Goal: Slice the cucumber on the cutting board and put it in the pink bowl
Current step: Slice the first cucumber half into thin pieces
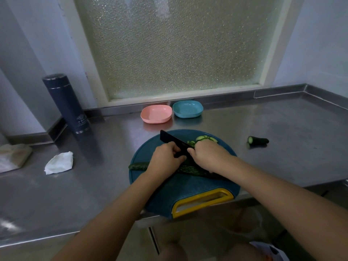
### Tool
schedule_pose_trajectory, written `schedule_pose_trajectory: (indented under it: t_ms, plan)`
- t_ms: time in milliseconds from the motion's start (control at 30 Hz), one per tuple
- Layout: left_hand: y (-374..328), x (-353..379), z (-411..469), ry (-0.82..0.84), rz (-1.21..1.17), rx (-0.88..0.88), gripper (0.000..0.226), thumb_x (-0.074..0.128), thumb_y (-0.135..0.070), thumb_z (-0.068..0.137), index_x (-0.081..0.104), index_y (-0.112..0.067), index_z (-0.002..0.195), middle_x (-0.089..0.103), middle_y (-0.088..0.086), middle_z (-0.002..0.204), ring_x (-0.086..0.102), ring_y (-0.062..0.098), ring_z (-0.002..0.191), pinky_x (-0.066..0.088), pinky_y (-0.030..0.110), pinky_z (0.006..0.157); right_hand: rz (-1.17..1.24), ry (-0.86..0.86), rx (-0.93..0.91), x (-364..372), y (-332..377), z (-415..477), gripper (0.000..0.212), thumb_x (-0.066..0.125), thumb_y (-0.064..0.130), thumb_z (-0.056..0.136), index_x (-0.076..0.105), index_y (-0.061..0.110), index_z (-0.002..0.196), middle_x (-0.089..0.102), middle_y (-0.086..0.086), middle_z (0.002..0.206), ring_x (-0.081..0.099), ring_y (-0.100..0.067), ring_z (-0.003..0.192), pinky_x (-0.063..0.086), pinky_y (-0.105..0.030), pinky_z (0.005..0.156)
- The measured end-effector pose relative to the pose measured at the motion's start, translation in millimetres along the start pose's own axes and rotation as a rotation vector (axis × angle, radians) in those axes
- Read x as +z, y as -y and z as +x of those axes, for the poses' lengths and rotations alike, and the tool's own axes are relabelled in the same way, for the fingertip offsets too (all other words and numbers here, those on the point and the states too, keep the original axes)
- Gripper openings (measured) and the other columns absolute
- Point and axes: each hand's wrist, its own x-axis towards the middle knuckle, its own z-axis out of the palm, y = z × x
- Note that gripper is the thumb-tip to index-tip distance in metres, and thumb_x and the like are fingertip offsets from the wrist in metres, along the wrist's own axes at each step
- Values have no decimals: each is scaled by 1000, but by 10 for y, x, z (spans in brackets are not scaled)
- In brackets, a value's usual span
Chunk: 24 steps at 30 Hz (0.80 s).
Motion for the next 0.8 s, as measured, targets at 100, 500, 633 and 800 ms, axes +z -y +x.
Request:
schedule_pose_trajectory:
  t_ms: [100,500,633,800]
  plan:
    - [27,-25,-18,28,12,28,30,67,-29,83,61,-17,110,60,-4,102,54,10,95,41,21,77,-4,10,42,-30,-23,-14,46,31,38,102,41,15,64,48,-3,62,50,-19,55,51,-34,68]
    - [39,-8,119,32,-58,-30,22,70,-24,79,60,-20,99,60,-6,91,55,9,85,39,21,70,41,12,39,-87,-155,-149,51,29,42,101,54,9,71,54,-6,52,53,-18,39,51,-30,55]
    - [62,7,109,16,-76,-19,21,70,-24,79,60,-20,97,60,-7,87,53,5,78,35,14,59,30,3,26,-72,-127,-165,50,28,42,102,56,8,77,54,-7,60,54,-19,44,51,-32,55]
    - [74,21,113,4,-68,-10,22,70,-24,79,61,-18,97,62,-5,88,54,6,78,36,13,58,48,17,44,-59,-81,-148,52,28,40,102,54,7,73,53,-9,56,53,-21,43,53,-33,55]
